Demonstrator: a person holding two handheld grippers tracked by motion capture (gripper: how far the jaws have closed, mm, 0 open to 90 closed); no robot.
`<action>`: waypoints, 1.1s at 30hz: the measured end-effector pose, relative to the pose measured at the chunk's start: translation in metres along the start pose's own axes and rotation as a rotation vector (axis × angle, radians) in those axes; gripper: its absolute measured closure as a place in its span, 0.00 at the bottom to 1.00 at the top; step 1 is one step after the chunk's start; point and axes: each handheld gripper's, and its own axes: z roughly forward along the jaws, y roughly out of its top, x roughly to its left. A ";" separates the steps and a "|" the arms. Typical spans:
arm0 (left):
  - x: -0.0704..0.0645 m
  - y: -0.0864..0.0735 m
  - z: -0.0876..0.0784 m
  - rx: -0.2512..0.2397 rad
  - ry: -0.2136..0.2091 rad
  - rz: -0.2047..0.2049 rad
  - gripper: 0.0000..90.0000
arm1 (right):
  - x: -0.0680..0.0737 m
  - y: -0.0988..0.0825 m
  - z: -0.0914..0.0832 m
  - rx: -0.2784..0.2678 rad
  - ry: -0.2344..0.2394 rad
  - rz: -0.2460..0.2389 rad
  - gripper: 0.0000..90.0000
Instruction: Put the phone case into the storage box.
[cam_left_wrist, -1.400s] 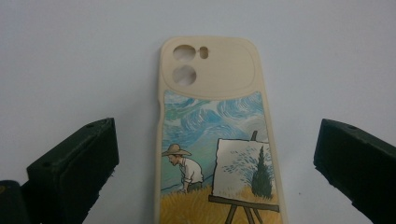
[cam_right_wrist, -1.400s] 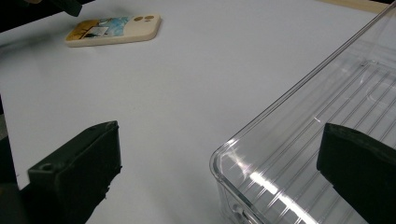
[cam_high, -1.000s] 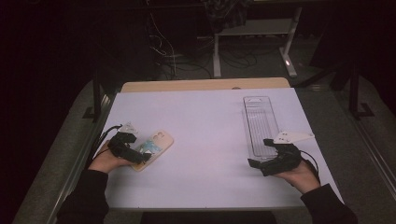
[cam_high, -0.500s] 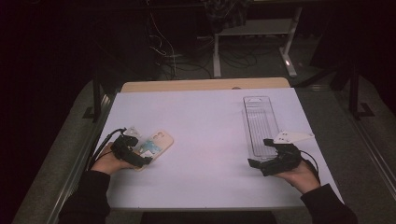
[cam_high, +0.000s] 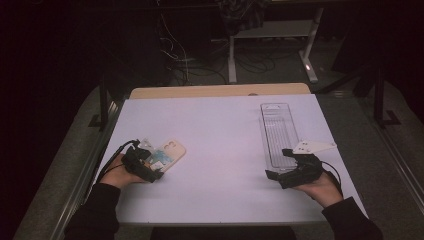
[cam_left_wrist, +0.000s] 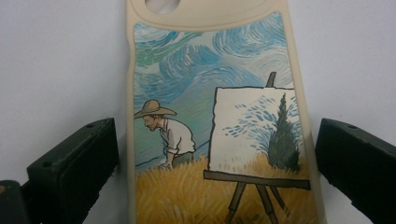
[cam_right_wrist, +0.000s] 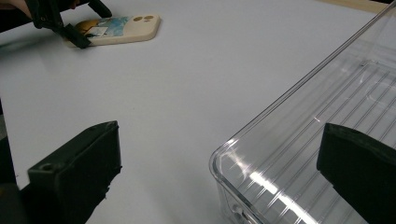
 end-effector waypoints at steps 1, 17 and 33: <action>0.000 0.000 0.000 -0.005 -0.005 -0.009 0.01 | 0.000 0.000 0.000 0.000 0.000 0.000 0.00; 0.000 -0.001 -0.002 -0.004 -0.018 -0.009 0.08 | 0.000 0.000 0.000 0.001 -0.001 -0.001 0.00; 0.001 0.004 -0.003 0.001 -0.028 0.023 0.12 | 0.000 0.000 0.000 0.001 -0.001 -0.001 0.00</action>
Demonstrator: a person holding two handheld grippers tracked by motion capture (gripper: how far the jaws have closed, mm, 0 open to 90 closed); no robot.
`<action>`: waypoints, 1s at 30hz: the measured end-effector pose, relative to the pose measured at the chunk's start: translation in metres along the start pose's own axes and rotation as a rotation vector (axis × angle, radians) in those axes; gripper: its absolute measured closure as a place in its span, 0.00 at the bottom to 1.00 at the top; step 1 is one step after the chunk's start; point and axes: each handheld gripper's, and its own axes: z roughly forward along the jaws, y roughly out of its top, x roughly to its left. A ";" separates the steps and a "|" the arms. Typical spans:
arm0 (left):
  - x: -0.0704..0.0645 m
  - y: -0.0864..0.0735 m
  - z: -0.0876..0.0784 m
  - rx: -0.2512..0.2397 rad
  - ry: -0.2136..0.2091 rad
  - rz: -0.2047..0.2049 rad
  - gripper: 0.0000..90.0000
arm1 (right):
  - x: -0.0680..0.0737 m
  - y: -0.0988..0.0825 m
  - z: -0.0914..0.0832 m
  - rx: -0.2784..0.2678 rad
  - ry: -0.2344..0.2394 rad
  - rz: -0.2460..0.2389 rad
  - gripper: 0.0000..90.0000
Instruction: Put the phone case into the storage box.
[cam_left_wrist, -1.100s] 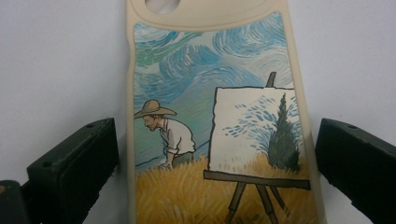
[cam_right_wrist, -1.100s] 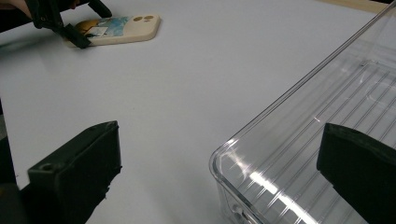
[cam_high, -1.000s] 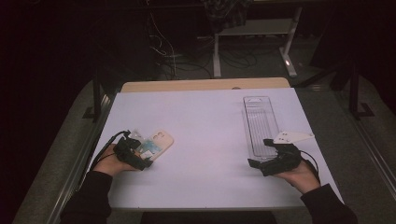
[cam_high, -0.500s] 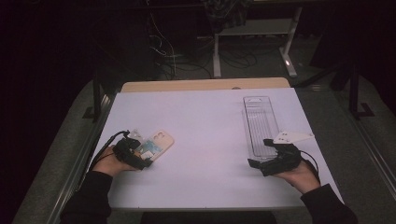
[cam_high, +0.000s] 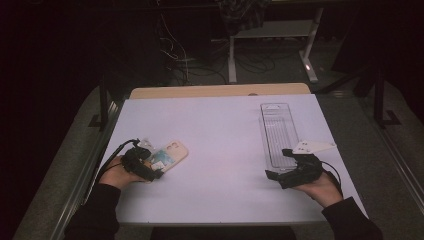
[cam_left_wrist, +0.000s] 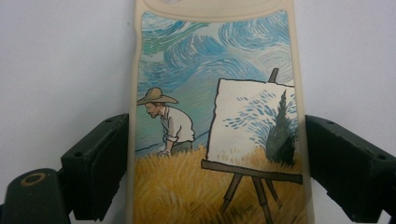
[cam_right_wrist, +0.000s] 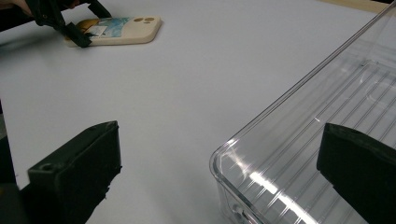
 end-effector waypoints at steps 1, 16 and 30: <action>0.000 0.001 -0.001 0.009 0.000 0.001 0.12 | 0.000 0.000 0.000 0.000 0.000 0.000 0.00; -0.010 0.018 -0.020 -0.051 -0.045 0.005 0.12 | 0.000 0.000 0.000 0.001 -0.003 0.002 0.00; -0.020 0.036 -0.029 -0.086 -0.089 0.009 0.12 | -0.001 0.000 0.000 -0.004 0.001 0.004 0.00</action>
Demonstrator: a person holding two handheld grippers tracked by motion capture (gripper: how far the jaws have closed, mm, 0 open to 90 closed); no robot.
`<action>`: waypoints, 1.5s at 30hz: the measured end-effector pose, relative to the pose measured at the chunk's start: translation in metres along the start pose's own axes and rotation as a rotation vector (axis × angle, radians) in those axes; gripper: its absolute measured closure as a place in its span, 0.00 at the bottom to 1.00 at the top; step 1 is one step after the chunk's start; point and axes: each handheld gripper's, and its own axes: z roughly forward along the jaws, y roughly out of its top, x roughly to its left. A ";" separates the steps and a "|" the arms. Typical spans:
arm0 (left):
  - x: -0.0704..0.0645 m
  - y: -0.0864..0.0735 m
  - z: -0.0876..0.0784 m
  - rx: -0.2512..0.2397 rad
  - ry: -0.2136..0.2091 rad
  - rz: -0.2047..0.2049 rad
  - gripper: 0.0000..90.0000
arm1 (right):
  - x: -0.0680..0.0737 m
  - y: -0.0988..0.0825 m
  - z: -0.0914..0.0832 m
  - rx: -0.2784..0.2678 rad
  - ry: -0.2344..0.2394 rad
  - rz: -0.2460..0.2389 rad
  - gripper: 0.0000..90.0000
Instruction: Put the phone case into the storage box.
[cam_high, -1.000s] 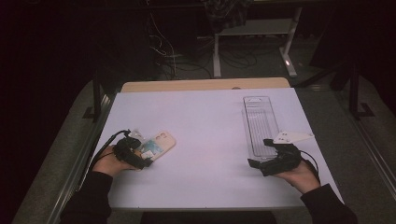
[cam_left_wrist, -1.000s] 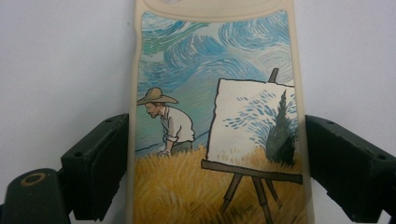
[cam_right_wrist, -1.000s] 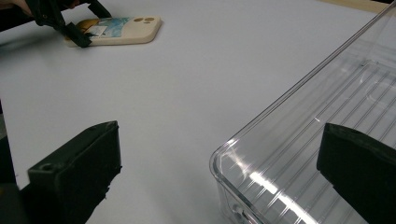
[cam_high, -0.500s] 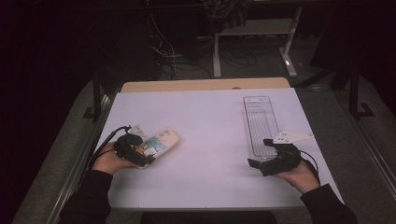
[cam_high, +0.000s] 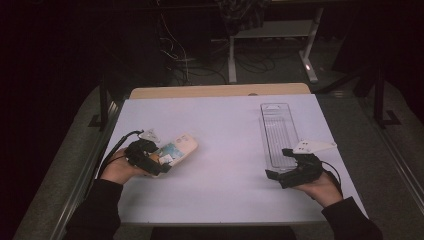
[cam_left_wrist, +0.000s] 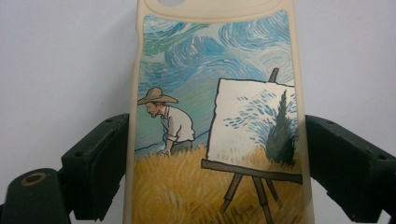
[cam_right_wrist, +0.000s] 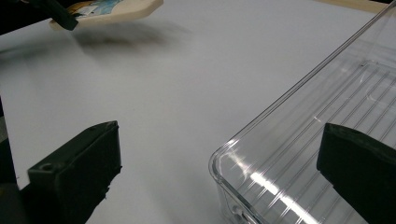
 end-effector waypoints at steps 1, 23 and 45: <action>-0.001 0.002 0.000 0.000 -0.003 0.001 0.12 | 0.000 0.000 0.000 0.001 0.001 -0.001 0.00; -0.020 0.057 0.001 -0.042 -0.062 0.106 0.12 | -0.001 0.000 0.000 -0.004 0.000 0.013 0.00; -0.029 0.078 0.022 -0.044 -0.157 0.225 0.12 | 0.001 0.002 0.002 0.024 -0.018 -0.001 0.00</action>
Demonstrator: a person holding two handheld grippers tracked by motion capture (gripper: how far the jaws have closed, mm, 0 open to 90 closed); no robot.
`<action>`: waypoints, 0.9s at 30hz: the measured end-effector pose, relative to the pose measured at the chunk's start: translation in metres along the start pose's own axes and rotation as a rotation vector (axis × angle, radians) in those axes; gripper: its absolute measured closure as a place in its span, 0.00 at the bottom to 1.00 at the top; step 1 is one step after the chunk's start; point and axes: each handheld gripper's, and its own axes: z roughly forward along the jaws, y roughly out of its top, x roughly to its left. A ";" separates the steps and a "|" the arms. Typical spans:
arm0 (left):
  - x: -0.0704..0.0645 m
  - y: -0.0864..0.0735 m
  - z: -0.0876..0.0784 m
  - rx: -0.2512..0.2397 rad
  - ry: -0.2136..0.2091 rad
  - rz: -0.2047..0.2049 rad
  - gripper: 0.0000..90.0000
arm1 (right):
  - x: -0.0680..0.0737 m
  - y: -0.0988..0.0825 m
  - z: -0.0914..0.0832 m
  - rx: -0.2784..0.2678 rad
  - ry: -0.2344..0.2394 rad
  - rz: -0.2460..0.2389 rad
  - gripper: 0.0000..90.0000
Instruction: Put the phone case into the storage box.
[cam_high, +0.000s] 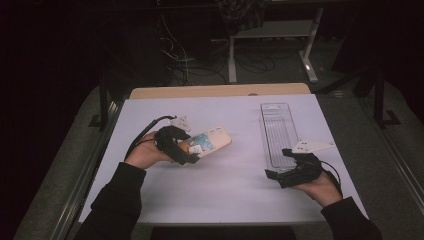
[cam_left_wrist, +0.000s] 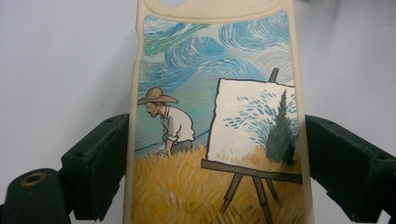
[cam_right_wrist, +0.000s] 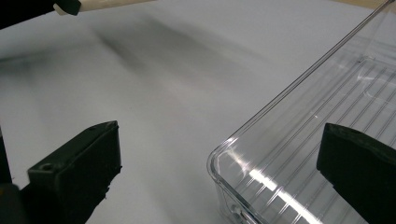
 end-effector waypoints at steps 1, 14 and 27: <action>0.000 -0.001 0.000 0.000 -0.004 0.005 0.12 | 0.000 0.000 0.001 0.004 -0.003 -0.003 0.00; -0.006 0.001 0.000 0.016 -0.037 0.077 0.12 | 0.001 0.033 0.004 0.062 0.062 -0.081 0.00; -0.016 0.002 0.001 0.004 -0.073 0.130 0.12 | 0.003 0.068 0.018 0.093 0.172 -0.186 0.00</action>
